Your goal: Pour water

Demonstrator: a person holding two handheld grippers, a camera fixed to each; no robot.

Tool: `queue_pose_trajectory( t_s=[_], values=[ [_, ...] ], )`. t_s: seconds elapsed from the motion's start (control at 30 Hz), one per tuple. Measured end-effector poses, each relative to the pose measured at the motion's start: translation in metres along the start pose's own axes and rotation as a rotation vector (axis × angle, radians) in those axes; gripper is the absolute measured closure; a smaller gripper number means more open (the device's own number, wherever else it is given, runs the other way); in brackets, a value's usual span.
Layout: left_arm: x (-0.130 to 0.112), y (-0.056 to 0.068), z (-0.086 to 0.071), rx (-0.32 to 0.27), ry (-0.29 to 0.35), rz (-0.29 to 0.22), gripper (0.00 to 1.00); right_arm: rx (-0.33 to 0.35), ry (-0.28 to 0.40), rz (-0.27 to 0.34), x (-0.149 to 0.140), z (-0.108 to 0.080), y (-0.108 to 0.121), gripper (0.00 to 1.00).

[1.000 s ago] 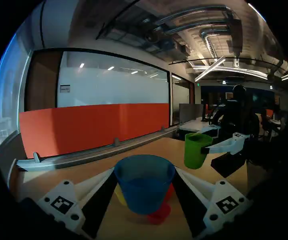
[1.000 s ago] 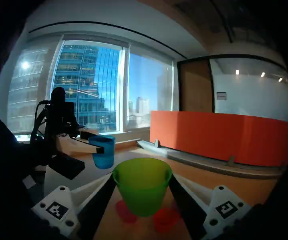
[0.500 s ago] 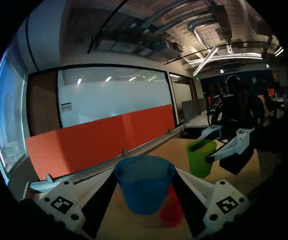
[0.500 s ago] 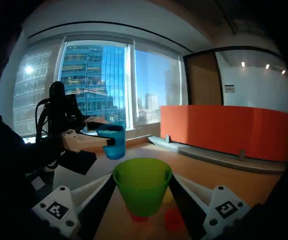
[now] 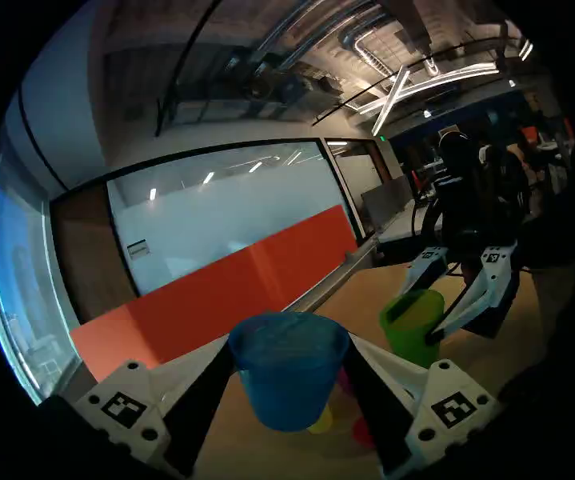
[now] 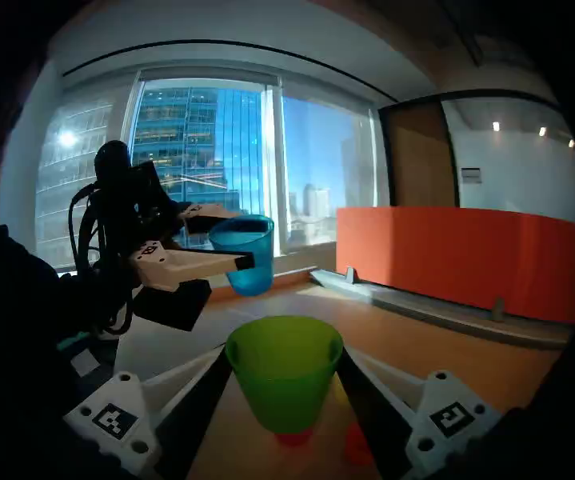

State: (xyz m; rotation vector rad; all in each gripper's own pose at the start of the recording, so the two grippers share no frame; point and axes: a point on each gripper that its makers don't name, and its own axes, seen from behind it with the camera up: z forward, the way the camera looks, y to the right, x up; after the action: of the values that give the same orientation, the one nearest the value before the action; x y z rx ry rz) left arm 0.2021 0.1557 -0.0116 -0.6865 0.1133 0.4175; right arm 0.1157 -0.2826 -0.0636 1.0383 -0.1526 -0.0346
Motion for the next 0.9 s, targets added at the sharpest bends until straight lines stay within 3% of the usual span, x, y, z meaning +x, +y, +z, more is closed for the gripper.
queue_pose_trajectory(
  t_s=[0.47,0.9],
  values=[
    [0.024,-0.006,0.007,0.023,0.002,0.192,0.12,0.040,-0.012,-0.009,-0.006,0.010,-0.013,0.09],
    [0.047,-0.001,0.008,0.026,0.011,0.350,0.12,0.069,-0.006,-0.014,-0.005,0.020,-0.023,0.09]
  ],
)
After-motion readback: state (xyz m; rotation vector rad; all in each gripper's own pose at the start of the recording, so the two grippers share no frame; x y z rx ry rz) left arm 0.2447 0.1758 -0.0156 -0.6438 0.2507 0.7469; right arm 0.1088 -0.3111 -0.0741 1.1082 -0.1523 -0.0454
